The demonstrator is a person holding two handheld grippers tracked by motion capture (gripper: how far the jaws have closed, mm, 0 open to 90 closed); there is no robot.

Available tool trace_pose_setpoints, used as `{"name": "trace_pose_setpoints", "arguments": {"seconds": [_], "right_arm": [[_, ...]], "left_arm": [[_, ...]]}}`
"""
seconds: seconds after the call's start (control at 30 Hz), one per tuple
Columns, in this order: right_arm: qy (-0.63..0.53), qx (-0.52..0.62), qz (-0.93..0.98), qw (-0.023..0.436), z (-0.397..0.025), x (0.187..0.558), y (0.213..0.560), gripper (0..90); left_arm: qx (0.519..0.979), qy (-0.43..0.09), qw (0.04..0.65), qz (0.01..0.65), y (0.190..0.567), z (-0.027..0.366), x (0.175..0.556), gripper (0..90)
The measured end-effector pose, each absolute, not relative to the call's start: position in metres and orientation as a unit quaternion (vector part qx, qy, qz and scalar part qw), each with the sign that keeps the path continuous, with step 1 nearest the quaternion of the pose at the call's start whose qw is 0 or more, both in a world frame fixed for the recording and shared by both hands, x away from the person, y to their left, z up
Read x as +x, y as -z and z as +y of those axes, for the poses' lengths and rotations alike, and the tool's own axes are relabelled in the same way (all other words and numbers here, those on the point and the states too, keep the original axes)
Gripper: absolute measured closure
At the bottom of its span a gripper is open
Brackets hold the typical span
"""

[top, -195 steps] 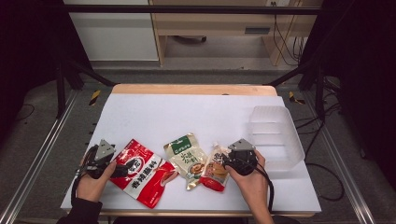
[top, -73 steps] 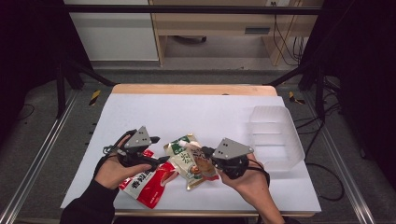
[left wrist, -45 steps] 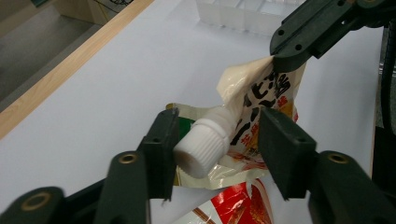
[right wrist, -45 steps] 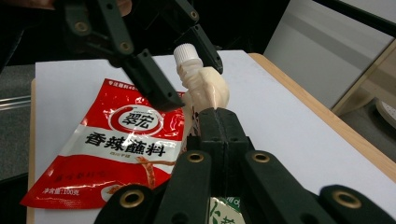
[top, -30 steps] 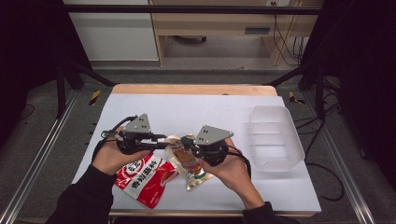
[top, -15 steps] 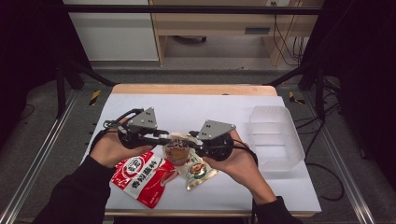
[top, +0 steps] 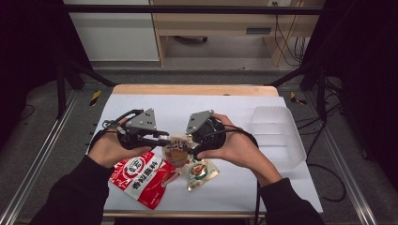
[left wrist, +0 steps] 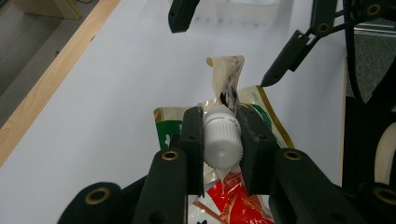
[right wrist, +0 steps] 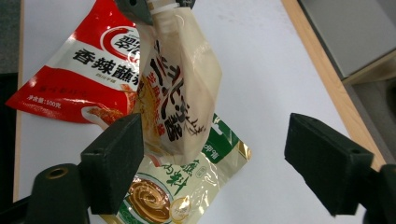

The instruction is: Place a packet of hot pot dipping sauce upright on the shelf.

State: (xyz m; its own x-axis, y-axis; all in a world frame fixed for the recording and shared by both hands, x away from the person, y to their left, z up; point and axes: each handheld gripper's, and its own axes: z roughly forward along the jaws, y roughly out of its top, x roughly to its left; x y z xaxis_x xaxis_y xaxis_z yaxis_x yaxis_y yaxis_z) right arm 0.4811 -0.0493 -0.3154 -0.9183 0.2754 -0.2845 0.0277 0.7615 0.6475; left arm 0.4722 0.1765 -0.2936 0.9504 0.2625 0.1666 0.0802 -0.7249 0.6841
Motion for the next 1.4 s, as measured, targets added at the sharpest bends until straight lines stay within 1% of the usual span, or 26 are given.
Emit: {"name": "trace_pose_setpoints", "arguments": {"seconds": [0.03, 0.1, 0.17, 0.3, 0.37, 0.53, 0.73, 1.0, 1.03, 1.1, 1.17, 1.23, 1.27, 1.4], "right_arm": [[-0.333, 0.078, 0.924, 0.174, -0.047, 0.484, 0.315, 26.6], [-0.332, 0.075, 0.925, 0.172, -0.045, 0.485, 0.315, 27.4], [-0.33, 0.073, 0.927, 0.163, -0.042, 0.487, 0.315, 32.2], [-0.325, 0.056, 0.932, 0.15, -0.037, 0.49, 0.317, 46.8], [-0.323, 0.052, 0.933, 0.149, -0.035, 0.489, 0.317, 55.7], [-0.316, 0.048, 0.937, 0.14, -0.035, 0.487, 0.314, 74.9], [-0.302, 0.055, 0.94, 0.148, -0.032, 0.486, 0.309, 85.4], [-0.283, 0.058, 0.945, 0.154, -0.028, 0.489, 0.301, 87.7], [-0.278, 0.061, 0.946, 0.155, -0.028, 0.489, 0.299, 87.7], [-0.271, 0.058, 0.948, 0.16, -0.028, 0.492, 0.297, 87.8], [-0.265, 0.06, 0.949, 0.162, -0.03, 0.494, 0.296, 87.8], [-0.265, 0.064, 0.948, 0.166, -0.034, 0.498, 0.294, 87.8], [-0.264, 0.073, 0.947, 0.167, -0.035, 0.498, 0.294, 87.8], [-0.268, 0.085, 0.944, 0.171, -0.046, 0.505, 0.292, 87.8]], "left_arm": [[0.92, -0.126, 0.359, 0.091, 0.294, 0.176, 0.472, 73.8], [0.92, -0.126, 0.36, 0.088, 0.294, 0.175, 0.471, 73.8], [0.92, -0.126, 0.361, 0.087, 0.294, 0.175, 0.47, 73.7], [0.919, -0.125, 0.364, 0.085, 0.294, 0.174, 0.47, 73.7], [0.918, -0.125, 0.365, 0.087, 0.295, 0.175, 0.47, 73.7], [0.917, -0.126, 0.367, 0.092, 0.296, 0.177, 0.471, 73.7], [0.914, -0.125, 0.373, 0.102, 0.298, 0.179, 0.474, 73.6], [0.904, -0.125, 0.39, 0.122, 0.3, 0.18, 0.476, 72.3], [0.902, -0.127, 0.394, 0.123, 0.3, 0.181, 0.476, 70.4], [0.895, -0.133, 0.404, 0.132, 0.3, 0.183, 0.476, 56.8], [0.892, -0.139, 0.408, 0.133, 0.3, 0.186, 0.474, 51.1], [0.891, -0.144, 0.407, 0.138, 0.301, 0.189, 0.473, 40.1], [0.891, -0.147, 0.405, 0.143, 0.302, 0.191, 0.473, 36.5], [0.891, -0.152, 0.396, 0.163, 0.311, 0.197, 0.472, 27.8]]}}
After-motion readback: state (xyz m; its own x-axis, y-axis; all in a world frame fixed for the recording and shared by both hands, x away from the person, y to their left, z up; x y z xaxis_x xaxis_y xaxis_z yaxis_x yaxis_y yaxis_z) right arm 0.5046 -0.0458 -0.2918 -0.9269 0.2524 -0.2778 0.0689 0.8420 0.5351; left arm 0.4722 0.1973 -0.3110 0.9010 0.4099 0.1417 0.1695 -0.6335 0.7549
